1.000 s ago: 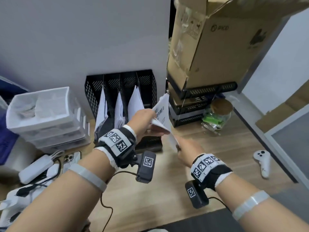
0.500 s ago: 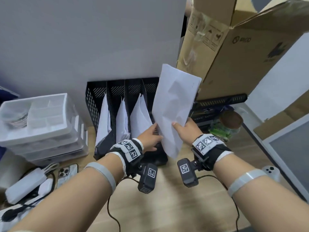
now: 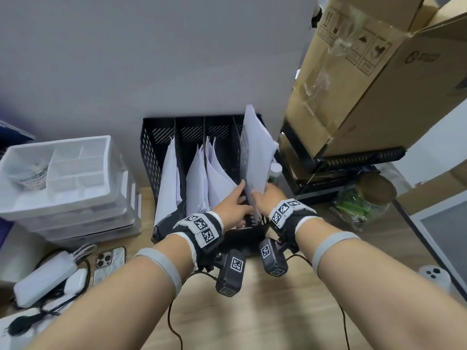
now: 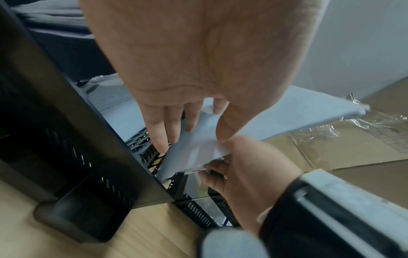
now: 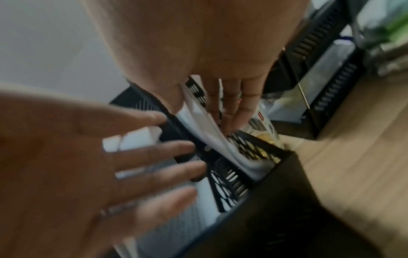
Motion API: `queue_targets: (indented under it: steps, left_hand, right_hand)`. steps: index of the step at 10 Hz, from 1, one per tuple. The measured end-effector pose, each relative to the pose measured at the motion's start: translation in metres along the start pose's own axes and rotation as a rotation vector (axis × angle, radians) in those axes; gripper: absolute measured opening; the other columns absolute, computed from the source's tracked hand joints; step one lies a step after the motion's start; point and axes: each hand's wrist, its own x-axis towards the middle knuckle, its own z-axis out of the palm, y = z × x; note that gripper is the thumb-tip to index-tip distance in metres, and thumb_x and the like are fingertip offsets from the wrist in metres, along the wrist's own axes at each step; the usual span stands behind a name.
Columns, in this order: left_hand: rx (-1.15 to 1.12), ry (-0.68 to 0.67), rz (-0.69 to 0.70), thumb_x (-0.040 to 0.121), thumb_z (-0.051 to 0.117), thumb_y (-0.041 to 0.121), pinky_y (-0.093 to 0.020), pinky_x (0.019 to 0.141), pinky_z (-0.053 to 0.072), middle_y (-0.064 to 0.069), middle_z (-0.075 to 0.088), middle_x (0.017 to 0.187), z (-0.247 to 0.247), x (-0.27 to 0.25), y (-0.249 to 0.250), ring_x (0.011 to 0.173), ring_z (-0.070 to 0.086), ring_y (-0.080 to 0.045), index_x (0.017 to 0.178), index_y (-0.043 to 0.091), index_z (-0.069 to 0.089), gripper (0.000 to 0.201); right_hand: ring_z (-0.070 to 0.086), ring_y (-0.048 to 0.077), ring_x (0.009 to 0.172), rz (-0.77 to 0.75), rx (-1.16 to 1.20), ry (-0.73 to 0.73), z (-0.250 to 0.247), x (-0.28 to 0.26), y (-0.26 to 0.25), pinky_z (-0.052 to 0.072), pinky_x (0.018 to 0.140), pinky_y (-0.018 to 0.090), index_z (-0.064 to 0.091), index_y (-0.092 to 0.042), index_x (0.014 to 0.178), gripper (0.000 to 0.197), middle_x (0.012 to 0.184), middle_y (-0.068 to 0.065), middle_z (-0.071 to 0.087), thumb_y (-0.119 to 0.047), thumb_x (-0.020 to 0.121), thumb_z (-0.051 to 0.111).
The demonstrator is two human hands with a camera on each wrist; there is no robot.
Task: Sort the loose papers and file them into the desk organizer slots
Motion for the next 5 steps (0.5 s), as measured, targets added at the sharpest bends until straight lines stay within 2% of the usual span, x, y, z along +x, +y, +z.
queue_targets:
  steps: [1,2,3,4,5]
  left_hand:
    - [-0.057,0.004,0.007,0.1,0.049,0.003,-0.048,0.11,0.045,-0.005,0.042,0.157,-0.002,-0.002,0.002,0.134,0.05,-0.024,0.159,0.036,0.013,0.077]
    - [-0.093,0.031,0.025,0.101,0.048,0.004,-0.039,0.099,0.051,-0.001,0.055,0.138,-0.003,-0.007,0.006,0.125,0.058,-0.024,0.159,0.031,0.02,0.069]
    - [-0.09,0.06,0.042,0.102,0.05,0.009,-0.028,0.084,0.055,-0.002,0.054,0.136,-0.005,-0.018,0.008,0.121,0.062,-0.024,0.157,0.027,0.03,0.061]
    - [-0.106,0.111,0.064,0.102,0.051,0.012,-0.036,0.093,0.055,-0.008,0.06,0.139,-0.011,-0.032,0.006,0.119,0.066,-0.028,0.147,0.022,0.048,0.046]
    - [-0.193,0.206,0.109,0.101,0.051,0.009,-0.038,0.094,0.054,-0.012,0.072,0.123,-0.018,-0.051,-0.004,0.112,0.071,-0.029,0.132,0.014,0.062,0.033]
  right_hand:
    - [0.057,0.038,0.112,-0.1,-0.124,0.028,0.005,-0.005,-0.002,0.049,0.095,0.045,0.046,-0.021,0.135,0.041,0.122,0.019,0.058,-0.02,0.094,0.044]
    - [0.06,0.033,0.109,-0.148,-0.076,-0.013,0.014,-0.008,0.003,0.05,0.095,0.046,0.045,-0.027,0.134,0.045,0.117,0.013,0.061,-0.023,0.09,0.049]
    - [0.063,0.03,0.108,-0.13,-0.004,-0.067,0.013,-0.025,0.004,0.051,0.089,0.038,0.041,-0.024,0.139,0.05,0.117,0.01,0.064,-0.023,0.091,0.054]
    - [0.063,0.027,0.1,-0.127,0.139,-0.005,-0.004,-0.042,0.005,0.052,0.088,0.037,0.035,-0.019,0.143,0.055,0.118,0.012,0.062,-0.019,0.092,0.057]
    - [0.06,0.013,0.092,-0.246,0.415,0.114,-0.037,-0.064,-0.006,0.051,0.096,0.044,0.039,-0.021,0.139,0.053,0.112,0.004,0.059,-0.013,0.091,0.06]
